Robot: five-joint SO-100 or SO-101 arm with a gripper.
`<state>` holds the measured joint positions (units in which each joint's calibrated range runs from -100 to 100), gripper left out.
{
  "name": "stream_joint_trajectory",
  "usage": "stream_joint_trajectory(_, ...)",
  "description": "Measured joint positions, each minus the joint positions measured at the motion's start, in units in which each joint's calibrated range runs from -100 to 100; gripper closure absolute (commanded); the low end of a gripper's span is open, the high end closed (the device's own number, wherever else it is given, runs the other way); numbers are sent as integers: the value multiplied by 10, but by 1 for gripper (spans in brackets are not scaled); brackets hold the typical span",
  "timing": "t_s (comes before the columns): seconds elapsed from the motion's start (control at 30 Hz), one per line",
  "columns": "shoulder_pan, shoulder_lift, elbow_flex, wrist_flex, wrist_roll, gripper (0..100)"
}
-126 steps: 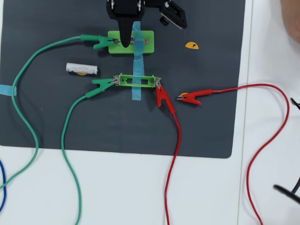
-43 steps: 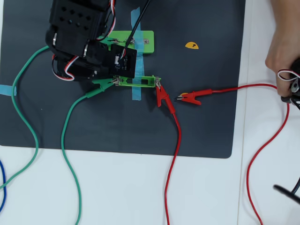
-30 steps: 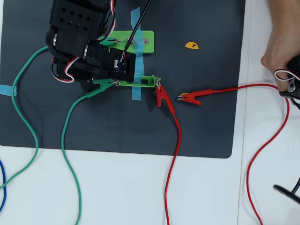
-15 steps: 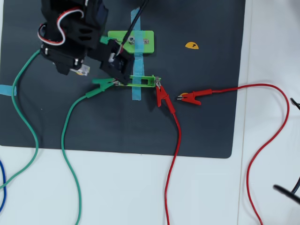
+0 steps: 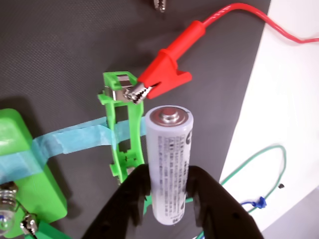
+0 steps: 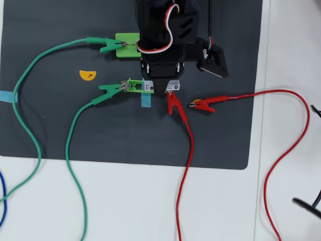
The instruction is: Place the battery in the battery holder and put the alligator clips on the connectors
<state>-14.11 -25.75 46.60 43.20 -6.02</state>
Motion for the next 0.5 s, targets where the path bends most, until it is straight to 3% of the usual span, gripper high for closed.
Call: stream_joint_trajectory(0.5,59,109,0,-56,-9,99)
